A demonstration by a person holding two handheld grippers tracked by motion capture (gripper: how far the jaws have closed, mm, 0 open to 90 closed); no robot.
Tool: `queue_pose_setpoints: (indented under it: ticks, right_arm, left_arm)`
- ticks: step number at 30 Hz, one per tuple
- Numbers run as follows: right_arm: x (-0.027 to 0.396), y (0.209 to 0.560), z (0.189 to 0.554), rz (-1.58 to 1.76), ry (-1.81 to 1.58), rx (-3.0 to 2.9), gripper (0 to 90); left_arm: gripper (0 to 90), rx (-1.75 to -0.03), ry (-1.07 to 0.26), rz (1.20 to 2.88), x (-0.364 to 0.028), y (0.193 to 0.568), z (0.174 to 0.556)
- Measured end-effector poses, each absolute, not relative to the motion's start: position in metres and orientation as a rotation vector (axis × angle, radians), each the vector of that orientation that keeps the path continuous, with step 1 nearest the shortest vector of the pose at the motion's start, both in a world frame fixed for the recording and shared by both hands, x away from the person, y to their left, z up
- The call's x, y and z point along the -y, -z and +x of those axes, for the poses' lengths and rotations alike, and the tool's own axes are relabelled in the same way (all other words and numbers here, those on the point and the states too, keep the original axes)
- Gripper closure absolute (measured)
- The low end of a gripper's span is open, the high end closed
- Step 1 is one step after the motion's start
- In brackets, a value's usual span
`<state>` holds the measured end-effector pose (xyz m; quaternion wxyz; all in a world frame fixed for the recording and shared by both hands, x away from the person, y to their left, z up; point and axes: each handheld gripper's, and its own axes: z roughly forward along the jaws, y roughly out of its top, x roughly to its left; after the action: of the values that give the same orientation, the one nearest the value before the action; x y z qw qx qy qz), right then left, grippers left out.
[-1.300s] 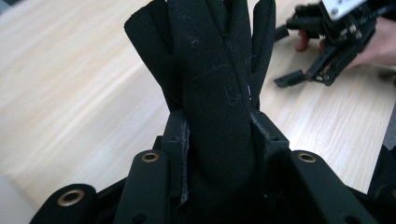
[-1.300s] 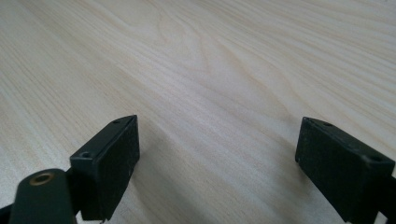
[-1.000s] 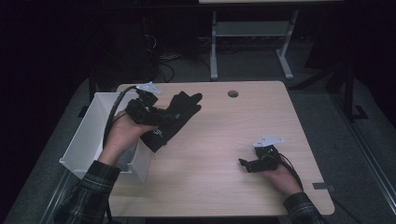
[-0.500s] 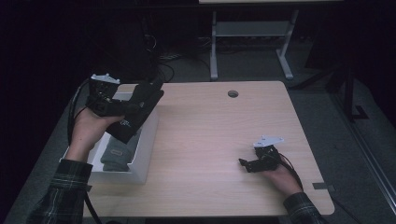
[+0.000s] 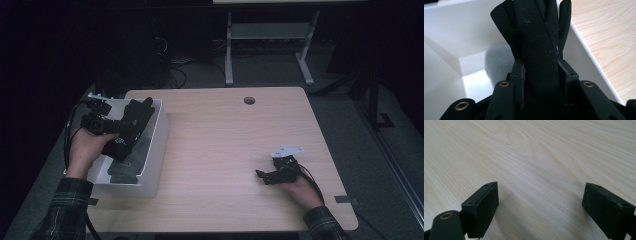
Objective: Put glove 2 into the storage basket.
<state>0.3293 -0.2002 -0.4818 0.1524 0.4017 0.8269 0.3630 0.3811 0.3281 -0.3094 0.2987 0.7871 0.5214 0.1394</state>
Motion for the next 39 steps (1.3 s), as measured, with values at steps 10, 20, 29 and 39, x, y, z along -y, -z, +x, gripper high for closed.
queue_pose_setpoints:
  ticks: [10,20,29,39]
  right_arm:
    - [0.2,0.482,0.329,1.154,-1.042,-2.372,13.5]
    - [0.2,0.482,0.329,1.156,-1.041,-2.37,13.5]
    - [0.2,0.482,0.329,1.157,-1.041,-2.37,13.5]
    - [0.2,0.482,0.329,1.157,-1.041,-2.37,13.5]
  left_arm:
    - [62.8,-1.506,-0.337,2.115,-0.335,0.356,0.391]
    - [61.0,-1.548,-0.343,2.165,-0.339,0.385,0.395]
    - [38.7,-1.541,-0.361,2.113,-0.344,0.376,0.397]
    - [26.6,-1.485,-0.413,2.08,-0.342,0.353,0.398]
